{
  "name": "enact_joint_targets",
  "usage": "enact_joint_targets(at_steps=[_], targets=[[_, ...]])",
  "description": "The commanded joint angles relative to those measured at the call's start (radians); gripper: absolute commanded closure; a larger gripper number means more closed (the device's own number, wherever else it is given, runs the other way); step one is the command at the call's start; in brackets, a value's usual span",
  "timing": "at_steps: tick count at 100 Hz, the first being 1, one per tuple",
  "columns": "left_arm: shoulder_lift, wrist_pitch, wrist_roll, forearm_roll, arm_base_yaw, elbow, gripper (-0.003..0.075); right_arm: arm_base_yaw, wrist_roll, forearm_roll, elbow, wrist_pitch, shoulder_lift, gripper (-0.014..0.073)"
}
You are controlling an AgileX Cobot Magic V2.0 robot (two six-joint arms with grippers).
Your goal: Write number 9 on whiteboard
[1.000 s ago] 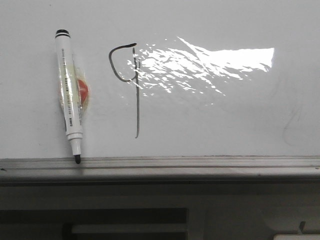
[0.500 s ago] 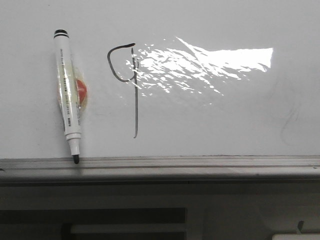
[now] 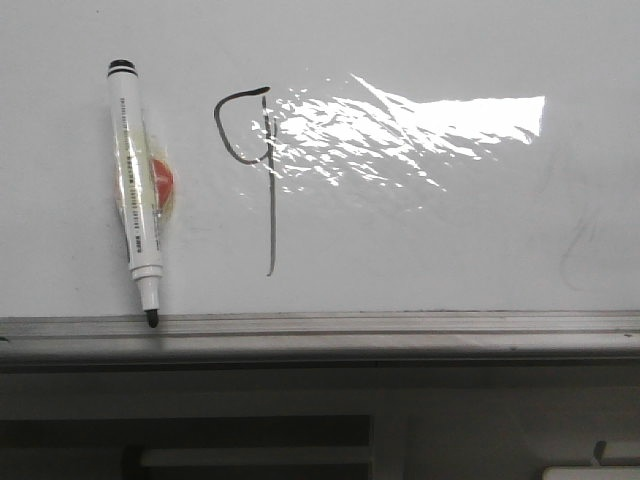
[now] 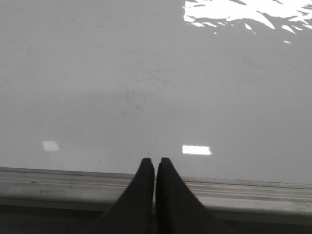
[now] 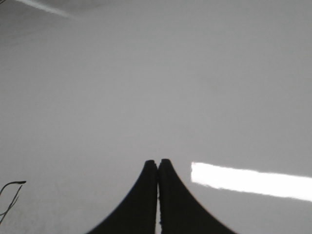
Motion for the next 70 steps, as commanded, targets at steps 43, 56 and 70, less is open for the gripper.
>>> enact_joint_targets(at_steps=[43, 56, 70], targets=[[-0.028, -0.043, -0.003, -0.001, 0.0, 0.02, 0.0741, -0.079, 0.038, 0.092, 0.026, 0.54, -0.098, 0.0655], [-0.028, -0.043, -0.003, -0.001, 0.0, 0.02, 0.0741, -0.079, -0.042, 0.173, 0.027, 0.672, -0.098, 0.0655], [-0.028, -0.043, -0.003, -0.001, 0.0, 0.02, 0.0741, -0.079, -0.059, 0.2, 0.027, 0.765, -0.098, 0.0655]])
